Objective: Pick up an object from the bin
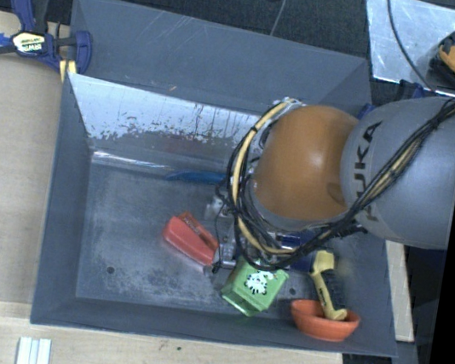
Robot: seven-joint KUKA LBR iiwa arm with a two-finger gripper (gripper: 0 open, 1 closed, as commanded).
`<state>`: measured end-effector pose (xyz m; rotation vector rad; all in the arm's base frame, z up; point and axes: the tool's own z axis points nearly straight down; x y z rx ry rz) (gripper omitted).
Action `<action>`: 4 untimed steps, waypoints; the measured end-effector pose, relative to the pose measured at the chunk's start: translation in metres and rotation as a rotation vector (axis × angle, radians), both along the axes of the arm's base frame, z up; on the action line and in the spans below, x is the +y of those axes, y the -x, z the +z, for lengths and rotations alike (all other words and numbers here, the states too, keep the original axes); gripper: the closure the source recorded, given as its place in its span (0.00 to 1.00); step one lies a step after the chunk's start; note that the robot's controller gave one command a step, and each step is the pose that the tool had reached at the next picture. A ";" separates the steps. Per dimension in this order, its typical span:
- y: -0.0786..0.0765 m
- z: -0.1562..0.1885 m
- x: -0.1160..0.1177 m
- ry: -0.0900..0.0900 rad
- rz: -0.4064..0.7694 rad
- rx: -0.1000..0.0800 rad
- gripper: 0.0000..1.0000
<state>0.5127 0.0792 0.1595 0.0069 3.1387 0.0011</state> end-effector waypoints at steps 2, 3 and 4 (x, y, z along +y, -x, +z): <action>0.008 -0.017 0.003 0.000 -0.014 0.001 0.00; 0.009 -0.015 0.008 0.000 -0.018 -0.001 0.00; 0.003 0.065 0.020 0.001 0.199 -0.004 1.00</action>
Offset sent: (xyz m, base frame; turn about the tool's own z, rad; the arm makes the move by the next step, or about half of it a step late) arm -0.0078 0.0033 -0.0162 0.0146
